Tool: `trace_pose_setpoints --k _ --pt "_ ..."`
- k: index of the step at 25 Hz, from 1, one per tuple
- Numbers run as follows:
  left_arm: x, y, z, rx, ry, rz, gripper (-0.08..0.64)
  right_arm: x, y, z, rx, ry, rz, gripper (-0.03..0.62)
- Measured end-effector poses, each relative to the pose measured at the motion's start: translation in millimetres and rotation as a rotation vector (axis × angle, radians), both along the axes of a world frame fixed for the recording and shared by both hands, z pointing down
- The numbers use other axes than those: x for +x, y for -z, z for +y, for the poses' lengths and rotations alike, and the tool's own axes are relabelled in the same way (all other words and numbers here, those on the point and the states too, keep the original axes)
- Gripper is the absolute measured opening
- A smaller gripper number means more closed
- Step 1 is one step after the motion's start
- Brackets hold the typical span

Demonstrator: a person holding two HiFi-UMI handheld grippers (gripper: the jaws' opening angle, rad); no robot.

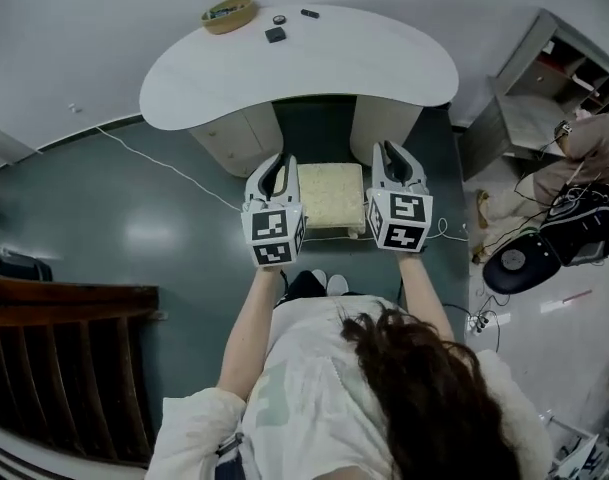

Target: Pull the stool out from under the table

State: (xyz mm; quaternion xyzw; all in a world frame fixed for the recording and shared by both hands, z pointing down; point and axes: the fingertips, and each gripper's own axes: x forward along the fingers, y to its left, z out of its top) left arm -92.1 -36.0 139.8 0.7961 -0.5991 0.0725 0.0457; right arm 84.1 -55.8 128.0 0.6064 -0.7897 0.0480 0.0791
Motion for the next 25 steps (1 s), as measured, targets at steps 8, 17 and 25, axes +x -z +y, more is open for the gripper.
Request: trace_pose_setpoints --k 8,17,25 --pt "3 49 64 0.153 0.055 0.067 0.031 -4 51 60 0.167 0.022 -0.027 0.033" --pt "5 59 65 0.184 0.070 0.011 0.026 1 37 72 0.133 0.044 -0.021 0.031" --pt "1 70 62 0.205 0.075 0.002 0.026 -4 31 73 0.118 0.060 -0.017 0.030"
